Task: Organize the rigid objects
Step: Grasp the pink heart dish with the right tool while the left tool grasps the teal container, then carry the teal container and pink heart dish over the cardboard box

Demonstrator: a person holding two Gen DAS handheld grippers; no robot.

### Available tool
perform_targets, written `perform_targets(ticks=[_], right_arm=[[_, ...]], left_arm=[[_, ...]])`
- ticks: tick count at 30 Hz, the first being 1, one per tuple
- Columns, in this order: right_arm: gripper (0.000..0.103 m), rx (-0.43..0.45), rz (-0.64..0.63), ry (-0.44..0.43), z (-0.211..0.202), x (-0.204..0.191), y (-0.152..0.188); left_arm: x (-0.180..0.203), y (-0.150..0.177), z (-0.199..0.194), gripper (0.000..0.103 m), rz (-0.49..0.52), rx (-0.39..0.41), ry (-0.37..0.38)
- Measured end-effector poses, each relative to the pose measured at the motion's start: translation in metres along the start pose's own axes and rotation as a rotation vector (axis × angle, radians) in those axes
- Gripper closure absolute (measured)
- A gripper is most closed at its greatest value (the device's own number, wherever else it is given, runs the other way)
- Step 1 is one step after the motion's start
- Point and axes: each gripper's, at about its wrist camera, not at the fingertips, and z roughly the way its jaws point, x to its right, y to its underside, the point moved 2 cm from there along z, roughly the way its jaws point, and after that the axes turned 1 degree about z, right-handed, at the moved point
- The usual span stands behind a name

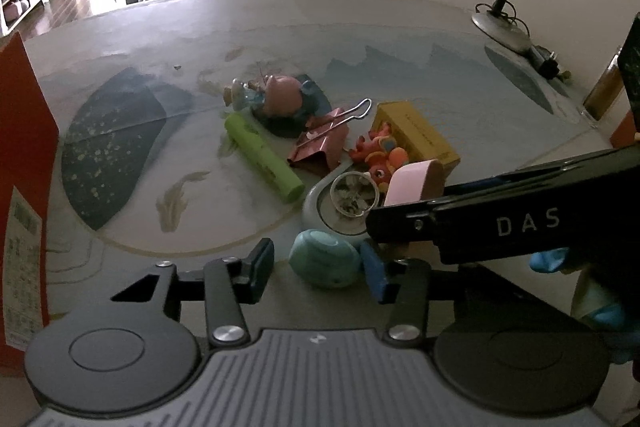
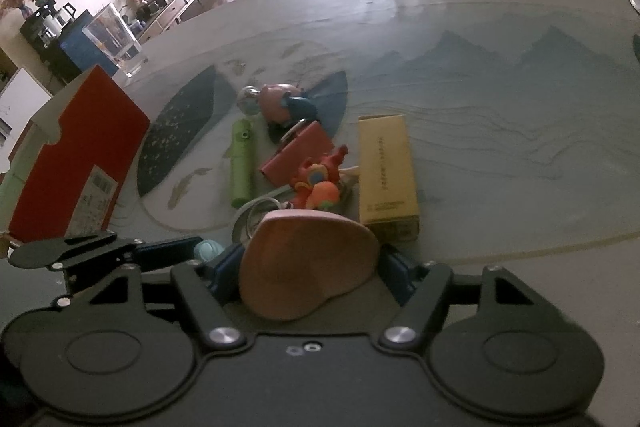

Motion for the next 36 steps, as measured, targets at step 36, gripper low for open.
perform_targets(ticks=[36], right_arm=[[0.032,0.071,-0.025,0.045,-0.095,-0.098,0.008]], left_arm=[[-0.049,-0.004,-0.123,0.065,-0.089,0.072,0.027]])
